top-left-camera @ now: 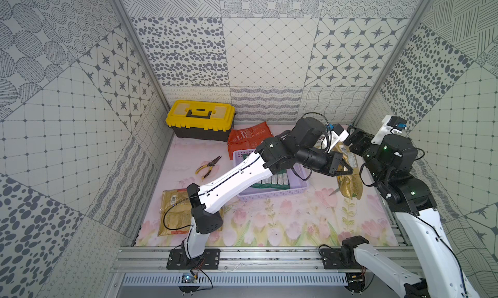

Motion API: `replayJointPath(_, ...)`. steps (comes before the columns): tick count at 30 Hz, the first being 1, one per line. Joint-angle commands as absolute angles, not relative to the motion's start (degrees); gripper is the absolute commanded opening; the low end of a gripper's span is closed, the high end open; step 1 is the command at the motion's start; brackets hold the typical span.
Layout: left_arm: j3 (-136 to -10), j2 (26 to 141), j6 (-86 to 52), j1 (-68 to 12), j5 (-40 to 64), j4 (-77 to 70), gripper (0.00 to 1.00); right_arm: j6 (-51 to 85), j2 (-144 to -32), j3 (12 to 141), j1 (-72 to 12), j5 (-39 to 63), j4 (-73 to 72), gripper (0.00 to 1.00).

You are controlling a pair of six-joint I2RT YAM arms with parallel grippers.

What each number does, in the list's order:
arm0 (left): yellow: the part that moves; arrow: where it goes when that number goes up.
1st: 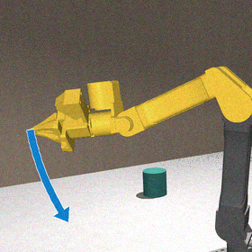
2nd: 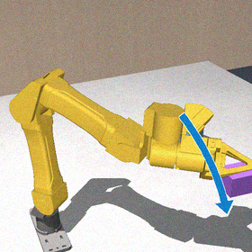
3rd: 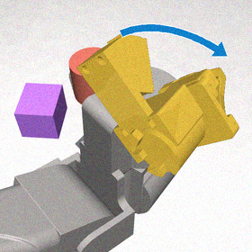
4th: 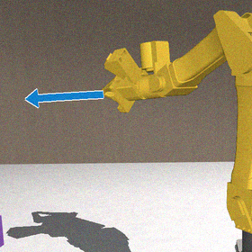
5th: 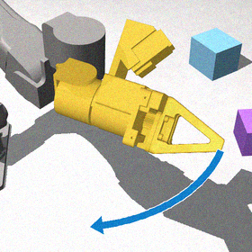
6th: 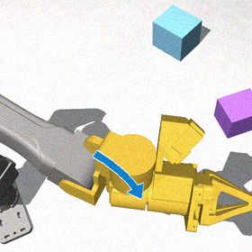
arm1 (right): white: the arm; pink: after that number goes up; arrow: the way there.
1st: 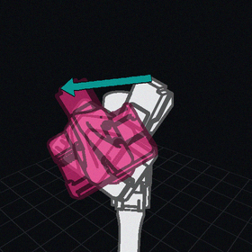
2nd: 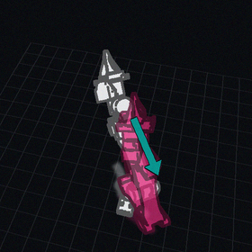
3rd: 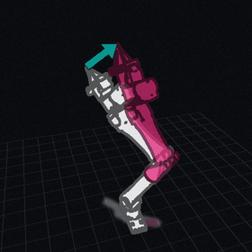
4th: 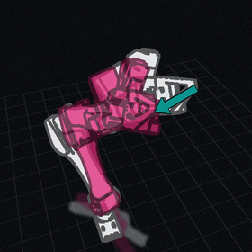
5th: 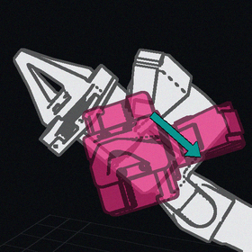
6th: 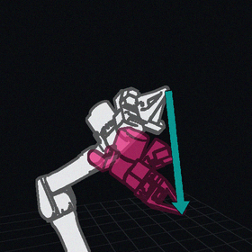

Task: Put the potato chips into the basket
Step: Pick up the potato chip from the center of the board.

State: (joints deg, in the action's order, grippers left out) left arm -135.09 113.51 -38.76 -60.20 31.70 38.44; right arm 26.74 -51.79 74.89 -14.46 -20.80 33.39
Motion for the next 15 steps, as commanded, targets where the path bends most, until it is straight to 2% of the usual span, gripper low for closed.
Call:
replayJointPath(1,-135.9,111.3,-35.5,-57.7,35.1,34.4,0.0,29.4,-52.1,77.4,-14.5,-20.1,32.9,0.87)
replayJointPath(15,-119.0,106.7,-37.7,-47.0,39.5,28.5,0.0,34.7,-50.9,76.1,-14.5,-20.9,33.0,0.86)
